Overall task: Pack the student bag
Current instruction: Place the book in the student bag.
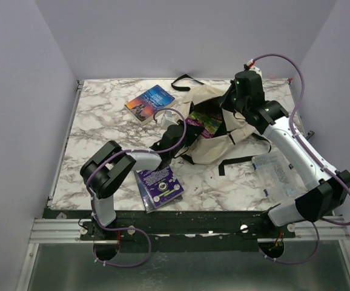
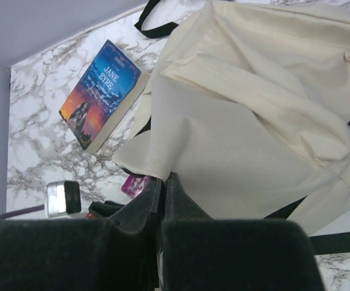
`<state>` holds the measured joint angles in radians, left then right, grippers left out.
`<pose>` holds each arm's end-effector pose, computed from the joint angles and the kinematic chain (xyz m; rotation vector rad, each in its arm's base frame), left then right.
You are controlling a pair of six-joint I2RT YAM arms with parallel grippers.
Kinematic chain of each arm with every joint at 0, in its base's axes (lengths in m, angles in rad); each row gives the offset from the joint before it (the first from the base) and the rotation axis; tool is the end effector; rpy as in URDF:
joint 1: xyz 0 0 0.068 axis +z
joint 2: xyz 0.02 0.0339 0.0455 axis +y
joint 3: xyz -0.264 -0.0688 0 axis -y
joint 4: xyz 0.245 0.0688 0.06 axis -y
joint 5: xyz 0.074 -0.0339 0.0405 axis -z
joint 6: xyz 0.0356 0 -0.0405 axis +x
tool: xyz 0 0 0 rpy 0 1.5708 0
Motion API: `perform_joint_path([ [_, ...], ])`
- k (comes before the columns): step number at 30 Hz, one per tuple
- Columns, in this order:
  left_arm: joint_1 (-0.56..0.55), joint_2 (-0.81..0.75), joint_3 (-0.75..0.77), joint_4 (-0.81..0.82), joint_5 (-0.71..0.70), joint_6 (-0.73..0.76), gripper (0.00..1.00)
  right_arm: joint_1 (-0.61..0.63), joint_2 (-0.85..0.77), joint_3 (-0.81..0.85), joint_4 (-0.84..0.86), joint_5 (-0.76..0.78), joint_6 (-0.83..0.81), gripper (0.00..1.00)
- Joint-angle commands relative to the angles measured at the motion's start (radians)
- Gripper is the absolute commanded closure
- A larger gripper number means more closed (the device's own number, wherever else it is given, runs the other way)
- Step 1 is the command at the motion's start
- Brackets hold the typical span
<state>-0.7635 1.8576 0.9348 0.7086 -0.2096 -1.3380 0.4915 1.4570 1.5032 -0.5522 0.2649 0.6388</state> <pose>0.2917 -0.2690 0.1845 -0.7207 1.8482 -1.2790 0.2925 0.1460 0.3945 0.3156 2.0606 0.4219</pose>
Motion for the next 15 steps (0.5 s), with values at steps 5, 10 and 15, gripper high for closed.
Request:
perform_joint_path([
  [5,0.006,-0.089,-0.091,0.124,0.127,0.027,1.00,-0.050,-0.026,0.025,0.068,-0.049,0.005,0.99],
  [10,0.006,0.000,0.026,0.146,0.173,-0.040,1.00,-0.051,-0.023,0.029,0.067,-0.089,0.027,0.99],
  [15,-0.002,0.090,0.143,0.207,0.102,-0.086,1.00,-0.050,-0.026,0.021,0.079,-0.159,0.072,0.99],
])
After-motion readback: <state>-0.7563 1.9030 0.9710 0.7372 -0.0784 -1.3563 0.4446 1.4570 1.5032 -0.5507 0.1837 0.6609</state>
